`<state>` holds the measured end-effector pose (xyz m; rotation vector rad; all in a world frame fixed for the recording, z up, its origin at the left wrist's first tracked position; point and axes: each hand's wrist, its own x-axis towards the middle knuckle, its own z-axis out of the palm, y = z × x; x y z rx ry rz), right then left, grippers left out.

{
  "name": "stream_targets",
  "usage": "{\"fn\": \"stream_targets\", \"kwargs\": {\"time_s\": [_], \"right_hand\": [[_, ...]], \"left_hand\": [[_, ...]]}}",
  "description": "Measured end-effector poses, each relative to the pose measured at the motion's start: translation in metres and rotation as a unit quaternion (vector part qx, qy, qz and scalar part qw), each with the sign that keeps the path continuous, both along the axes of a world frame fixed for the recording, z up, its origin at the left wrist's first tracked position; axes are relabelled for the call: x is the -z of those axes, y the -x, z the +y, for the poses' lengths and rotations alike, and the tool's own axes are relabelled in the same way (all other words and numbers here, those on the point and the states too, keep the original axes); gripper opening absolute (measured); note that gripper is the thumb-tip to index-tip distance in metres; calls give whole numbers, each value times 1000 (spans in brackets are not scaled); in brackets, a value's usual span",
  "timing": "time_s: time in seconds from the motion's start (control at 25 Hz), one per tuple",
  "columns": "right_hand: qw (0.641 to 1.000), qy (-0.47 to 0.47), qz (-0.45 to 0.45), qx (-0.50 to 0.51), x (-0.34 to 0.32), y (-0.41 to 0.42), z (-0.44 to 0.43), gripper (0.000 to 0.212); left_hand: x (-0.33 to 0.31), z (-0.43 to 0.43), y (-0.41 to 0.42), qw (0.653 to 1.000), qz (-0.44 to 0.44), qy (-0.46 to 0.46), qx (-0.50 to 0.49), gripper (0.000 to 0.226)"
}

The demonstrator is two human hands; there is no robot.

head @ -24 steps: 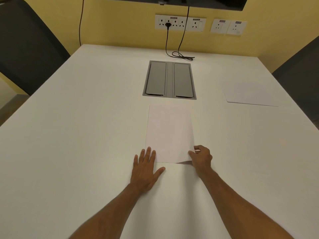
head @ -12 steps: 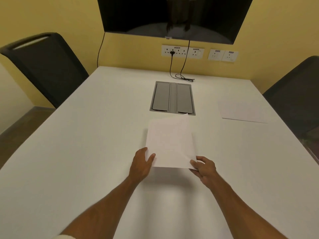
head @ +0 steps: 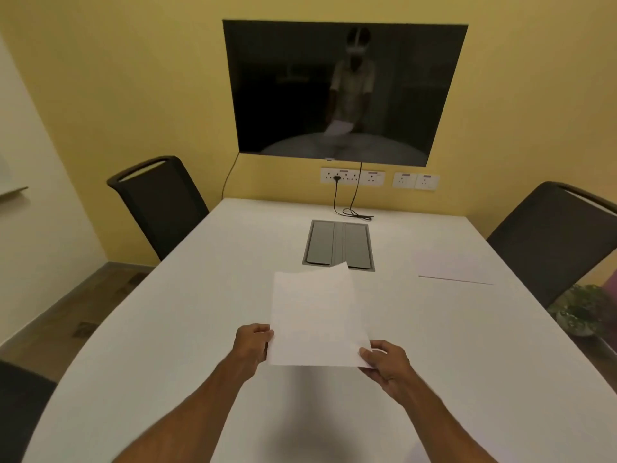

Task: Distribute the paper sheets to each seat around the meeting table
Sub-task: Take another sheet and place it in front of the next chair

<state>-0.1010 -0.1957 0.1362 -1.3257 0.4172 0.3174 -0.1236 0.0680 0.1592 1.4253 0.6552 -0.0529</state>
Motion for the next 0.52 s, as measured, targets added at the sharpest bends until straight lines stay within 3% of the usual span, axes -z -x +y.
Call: {"fn": "stream_targets", "kwargs": {"time_s": [0.52], "right_hand": [[987,59,-23,-148,-37,83,67,24]], "left_hand": [[-28,50,161,995,-14,-12,-97,15]]}}
